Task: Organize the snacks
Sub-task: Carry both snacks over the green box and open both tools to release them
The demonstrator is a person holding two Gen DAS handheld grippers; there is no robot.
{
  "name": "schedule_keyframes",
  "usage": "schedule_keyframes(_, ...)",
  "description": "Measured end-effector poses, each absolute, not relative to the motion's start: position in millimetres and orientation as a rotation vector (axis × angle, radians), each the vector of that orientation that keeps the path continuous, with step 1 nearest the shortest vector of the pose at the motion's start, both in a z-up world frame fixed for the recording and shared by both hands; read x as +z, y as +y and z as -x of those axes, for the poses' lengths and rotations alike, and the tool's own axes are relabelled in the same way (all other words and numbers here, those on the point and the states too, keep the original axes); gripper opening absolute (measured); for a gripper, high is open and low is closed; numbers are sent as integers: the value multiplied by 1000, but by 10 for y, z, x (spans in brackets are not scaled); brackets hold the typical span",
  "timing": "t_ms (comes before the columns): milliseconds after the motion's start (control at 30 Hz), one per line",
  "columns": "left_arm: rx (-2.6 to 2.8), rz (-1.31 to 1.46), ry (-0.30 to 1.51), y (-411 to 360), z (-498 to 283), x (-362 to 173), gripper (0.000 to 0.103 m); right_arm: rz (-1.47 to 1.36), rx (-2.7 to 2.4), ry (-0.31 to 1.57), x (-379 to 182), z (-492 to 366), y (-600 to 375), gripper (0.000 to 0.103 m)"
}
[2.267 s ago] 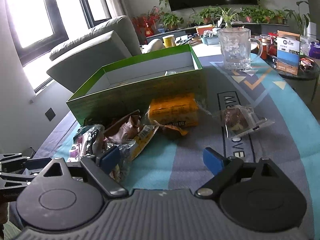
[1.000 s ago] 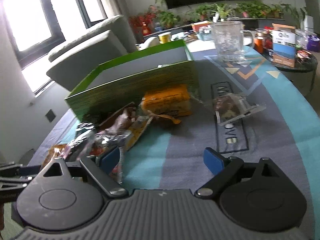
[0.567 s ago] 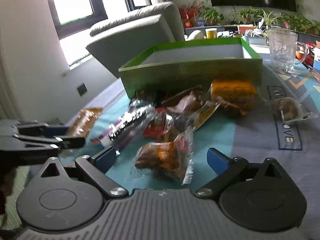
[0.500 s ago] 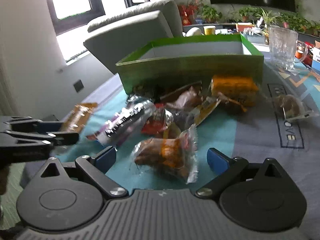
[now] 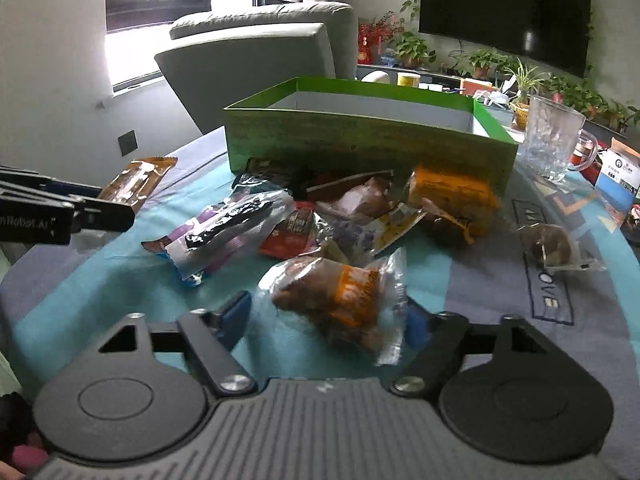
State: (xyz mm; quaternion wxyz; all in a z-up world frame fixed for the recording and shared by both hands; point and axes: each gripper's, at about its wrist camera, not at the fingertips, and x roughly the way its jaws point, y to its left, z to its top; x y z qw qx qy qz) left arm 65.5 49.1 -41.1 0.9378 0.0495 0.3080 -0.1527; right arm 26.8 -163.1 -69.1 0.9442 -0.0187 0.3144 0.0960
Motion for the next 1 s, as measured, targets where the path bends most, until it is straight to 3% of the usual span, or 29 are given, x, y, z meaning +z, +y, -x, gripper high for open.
schedule_keyframes(1000,-358,-136,436,-30,-1141,187,43,-41,125,302,-9,-580,-2013,69)
